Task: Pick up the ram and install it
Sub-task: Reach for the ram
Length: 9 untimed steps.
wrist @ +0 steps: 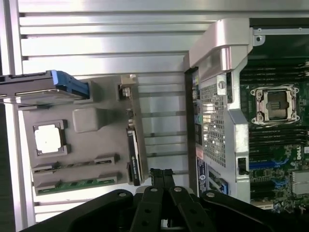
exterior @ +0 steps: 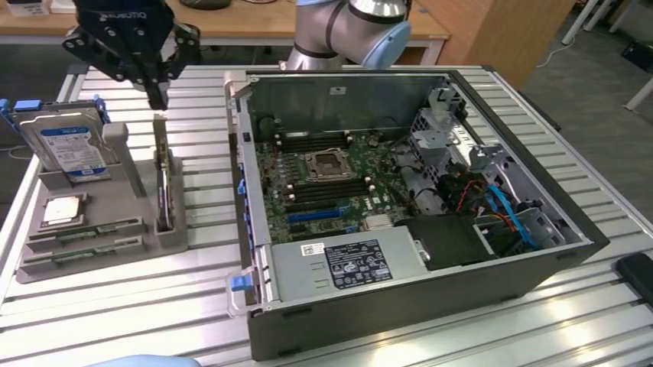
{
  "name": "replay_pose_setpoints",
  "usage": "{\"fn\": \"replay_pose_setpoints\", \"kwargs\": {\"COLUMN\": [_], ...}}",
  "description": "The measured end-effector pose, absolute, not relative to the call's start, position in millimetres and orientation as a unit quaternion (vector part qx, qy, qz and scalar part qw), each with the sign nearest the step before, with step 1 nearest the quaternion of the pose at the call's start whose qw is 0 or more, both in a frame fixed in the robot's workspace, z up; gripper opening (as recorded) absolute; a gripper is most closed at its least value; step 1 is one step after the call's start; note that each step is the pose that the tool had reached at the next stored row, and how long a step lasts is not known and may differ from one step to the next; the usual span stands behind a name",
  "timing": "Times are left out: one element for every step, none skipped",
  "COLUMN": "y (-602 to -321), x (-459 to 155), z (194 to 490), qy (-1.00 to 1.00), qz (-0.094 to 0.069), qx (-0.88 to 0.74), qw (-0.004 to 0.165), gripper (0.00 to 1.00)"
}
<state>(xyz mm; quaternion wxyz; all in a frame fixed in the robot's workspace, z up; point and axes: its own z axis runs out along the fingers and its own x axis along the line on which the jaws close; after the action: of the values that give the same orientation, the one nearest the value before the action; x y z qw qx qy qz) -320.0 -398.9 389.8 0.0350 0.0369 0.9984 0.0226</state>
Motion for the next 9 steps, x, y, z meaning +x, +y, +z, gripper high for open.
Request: {"fn": "replay_pose_setpoints", "kwargs": {"y": [-399, -399, -399, -399, -399, -399, -399, -399, -399], "x": [-323, -326, -329, -333, -336, -338, -341, -344, -347], "z": [390, 390, 390, 390, 390, 390, 390, 389, 389], "qy": [0.998, 0.998, 0.998, 0.998, 0.998, 0.998, 0.998, 0.998, 0.998], "qz": [0.023, 0.023, 0.023, 0.023, 0.023, 0.023, 0.023, 0.023, 0.023], "qx": [0.037, 0.037, 0.037, 0.037, 0.037, 0.037, 0.037, 0.037, 0.037], "qw": [0.035, 0.035, 0.035, 0.035, 0.035, 0.035, 0.035, 0.035, 0.035], "gripper": [0.10, 0.10, 0.10, 0.10, 0.10, 0.10, 0.10, 0.10, 0.10]}}
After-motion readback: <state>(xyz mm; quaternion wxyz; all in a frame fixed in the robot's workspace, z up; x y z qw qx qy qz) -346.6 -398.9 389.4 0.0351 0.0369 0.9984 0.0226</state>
